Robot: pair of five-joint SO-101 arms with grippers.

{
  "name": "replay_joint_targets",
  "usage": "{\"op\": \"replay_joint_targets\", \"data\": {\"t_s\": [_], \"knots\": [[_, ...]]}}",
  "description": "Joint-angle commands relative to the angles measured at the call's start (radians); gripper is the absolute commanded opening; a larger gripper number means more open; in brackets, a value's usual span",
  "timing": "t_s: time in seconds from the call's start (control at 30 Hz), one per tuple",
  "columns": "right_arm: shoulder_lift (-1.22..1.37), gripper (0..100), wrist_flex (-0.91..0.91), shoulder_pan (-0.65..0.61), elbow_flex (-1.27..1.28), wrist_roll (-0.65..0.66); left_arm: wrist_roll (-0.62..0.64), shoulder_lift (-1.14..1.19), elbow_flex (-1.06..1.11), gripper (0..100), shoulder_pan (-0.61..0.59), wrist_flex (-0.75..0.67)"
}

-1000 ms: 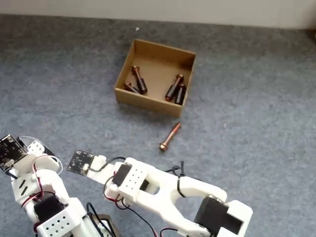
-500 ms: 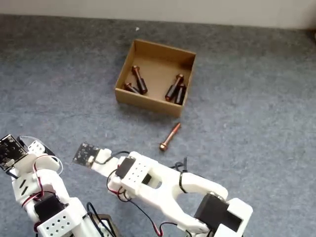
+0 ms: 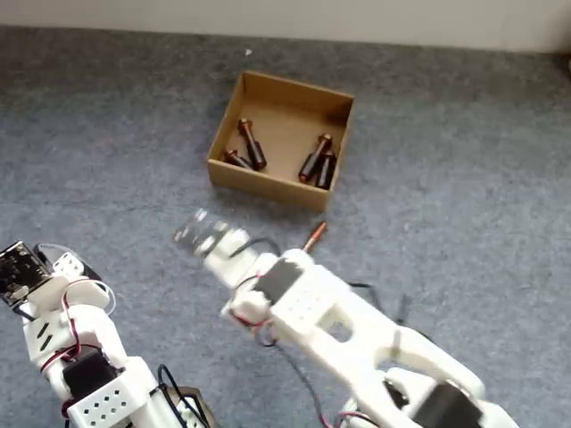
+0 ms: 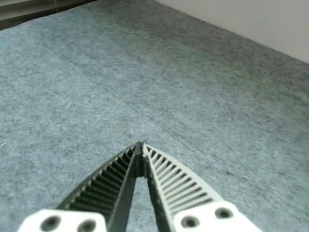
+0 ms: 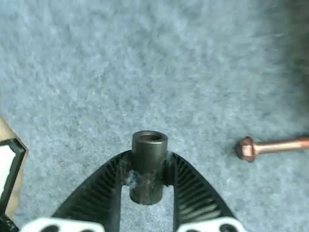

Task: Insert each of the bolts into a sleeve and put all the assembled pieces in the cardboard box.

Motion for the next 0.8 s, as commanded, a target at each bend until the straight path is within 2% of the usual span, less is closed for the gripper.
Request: {"op": "replay_joint_targets", "data": {"t_s": [0.0, 0.2, 0.27, 0.33, 0.43, 0.6, 0.77], "knots": [[-0.22, 0.5, 0.056, 0.099, 0.012, -0.061, -0.043, -0.002, 0.012, 2, 0.088, -0.025], [-0.46, 0.5, 0.064, 0.288, 0.168, -0.117, -0.385, -0.002, 0.01, 2, 0.311, -0.02], [-0.522, 0.5, 0.059, 0.36, 0.222, -0.123, -0.442, -0.002, 0.008, 2, 0.395, -0.02], [-0.576, 0.5, 0.025, 0.432, 0.277, -0.146, -0.451, 0.004, -0.013, 2, 0.461, -0.015], [-0.638, 0.5, -0.05, 0.51, 0.351, -0.172, -0.454, 0.005, -0.093, 2, 0.547, 0.074], [-0.665, 0.5, -0.182, 0.545, 0.461, -0.249, -0.456, 0.007, -0.283, 4, 0.684, 0.25], [-0.668, 0.5, -0.251, 0.593, 0.522, -0.256, -0.456, 0.007, -0.383, 6, 0.771, 0.339]]}}
